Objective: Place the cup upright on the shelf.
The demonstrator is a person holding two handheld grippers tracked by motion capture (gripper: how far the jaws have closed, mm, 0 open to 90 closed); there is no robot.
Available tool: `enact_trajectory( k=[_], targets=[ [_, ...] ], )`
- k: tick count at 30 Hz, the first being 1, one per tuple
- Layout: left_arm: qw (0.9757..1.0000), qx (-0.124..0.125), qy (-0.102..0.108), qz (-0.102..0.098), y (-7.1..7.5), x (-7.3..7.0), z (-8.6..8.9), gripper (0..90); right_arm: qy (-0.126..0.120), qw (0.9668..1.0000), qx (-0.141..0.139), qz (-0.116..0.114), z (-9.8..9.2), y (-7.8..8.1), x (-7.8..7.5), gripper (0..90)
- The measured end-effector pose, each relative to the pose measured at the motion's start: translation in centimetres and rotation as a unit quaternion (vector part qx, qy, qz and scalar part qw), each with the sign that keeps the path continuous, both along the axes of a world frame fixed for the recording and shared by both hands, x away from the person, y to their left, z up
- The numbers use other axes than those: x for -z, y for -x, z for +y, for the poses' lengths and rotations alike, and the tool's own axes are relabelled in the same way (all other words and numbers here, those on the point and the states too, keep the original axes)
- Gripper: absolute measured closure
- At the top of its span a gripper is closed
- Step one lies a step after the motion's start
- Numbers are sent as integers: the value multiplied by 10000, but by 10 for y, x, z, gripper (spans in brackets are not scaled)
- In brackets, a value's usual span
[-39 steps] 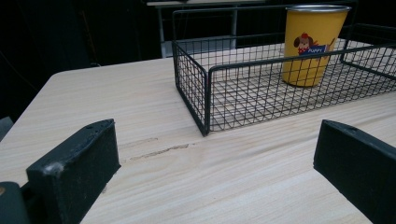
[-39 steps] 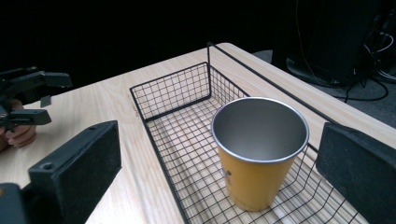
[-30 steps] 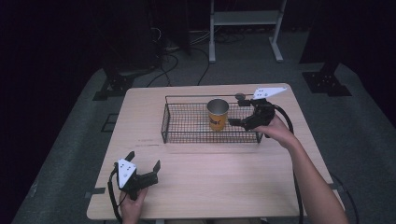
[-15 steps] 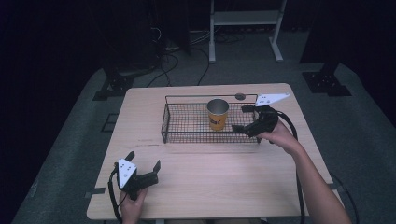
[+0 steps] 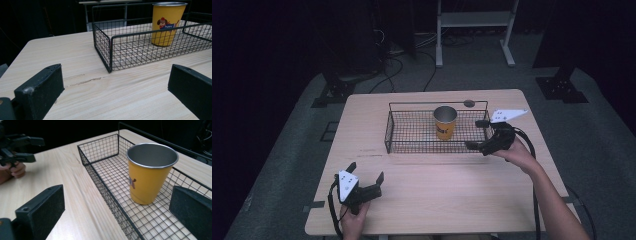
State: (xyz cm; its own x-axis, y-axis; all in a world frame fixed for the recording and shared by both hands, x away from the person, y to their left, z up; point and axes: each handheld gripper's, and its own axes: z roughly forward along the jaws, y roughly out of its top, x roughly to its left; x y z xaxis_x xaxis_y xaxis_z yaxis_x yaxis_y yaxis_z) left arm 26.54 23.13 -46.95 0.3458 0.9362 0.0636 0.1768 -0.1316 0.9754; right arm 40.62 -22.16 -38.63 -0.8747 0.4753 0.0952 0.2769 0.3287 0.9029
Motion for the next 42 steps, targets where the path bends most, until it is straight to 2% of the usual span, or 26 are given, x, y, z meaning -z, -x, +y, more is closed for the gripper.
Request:
enact_trajectory(
  k=[12,25,26,30,42],
  targets=[
    [10000,-9,-15,3,0,0,0,0,-32,10000,-58,0,-5,14,2,0],
    [10000,-12,-22,-1,0,0,0,0,-38,10000,-41,43,-13,28,14,0],
    [10000,-11,-22,-2,0,0,0,0,42,9999,-43,92,-15,29,15,0],
    [10000,-11,-33,-7,0,0,0,0,-27,9999,-3,102,-19,33,19,0],
    [10000,-21,-32,-4,0,0,0,0,-26,9998,22,211,-26,43,31,0]
  ],
)
